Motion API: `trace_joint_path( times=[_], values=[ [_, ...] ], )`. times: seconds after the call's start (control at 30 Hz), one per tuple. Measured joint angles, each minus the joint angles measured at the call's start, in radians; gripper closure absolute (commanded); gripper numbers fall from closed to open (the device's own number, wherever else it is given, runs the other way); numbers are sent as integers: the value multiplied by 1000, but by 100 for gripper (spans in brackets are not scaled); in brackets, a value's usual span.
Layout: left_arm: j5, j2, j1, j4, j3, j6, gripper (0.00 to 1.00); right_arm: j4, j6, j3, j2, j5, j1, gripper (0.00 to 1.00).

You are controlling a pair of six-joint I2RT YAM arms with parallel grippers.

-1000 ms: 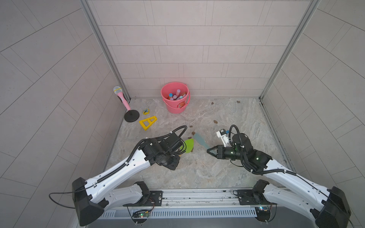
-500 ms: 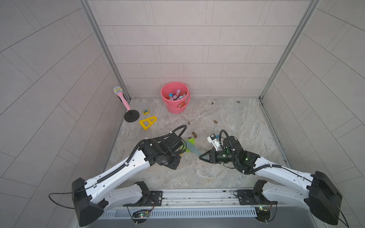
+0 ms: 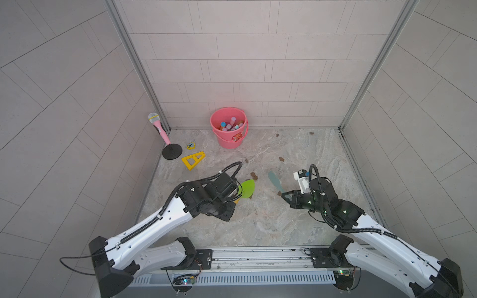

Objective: Brush the soil off the hand trowel and place it into the bucket
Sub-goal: Brush off the soil from the hand trowel.

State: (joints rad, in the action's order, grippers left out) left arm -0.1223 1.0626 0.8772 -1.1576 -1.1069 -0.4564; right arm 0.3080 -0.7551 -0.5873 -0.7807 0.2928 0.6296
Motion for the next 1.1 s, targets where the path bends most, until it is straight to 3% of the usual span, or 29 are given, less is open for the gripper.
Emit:
trace_joint_path(
  times=[0.17, 0.33, 0.43, 0.63, 0.83, 1.1],
  values=[
    [15, -9, 0, -62, -123, -20, 100, 64, 213, -48, -27, -185, 112, 100],
    [-6, -5, -3, -127, -245, -42, 100, 81, 472, -98, -148, -422, 425, 100],
    [-22, 9, -6, -154, -266, -50, 100, 79, 604, -135, -234, -542, 559, 100],
    [-53, 20, -6, -193, -265, -68, 100, 42, 860, -210, -377, -795, 721, 100],
    [-69, 17, -6, -203, -232, -77, 100, 12, 1044, -283, -483, -970, 764, 100],
    [-91, 2, -6, -206, -220, -79, 100, -26, 1166, -282, -492, -1067, 749, 100]
  ],
)
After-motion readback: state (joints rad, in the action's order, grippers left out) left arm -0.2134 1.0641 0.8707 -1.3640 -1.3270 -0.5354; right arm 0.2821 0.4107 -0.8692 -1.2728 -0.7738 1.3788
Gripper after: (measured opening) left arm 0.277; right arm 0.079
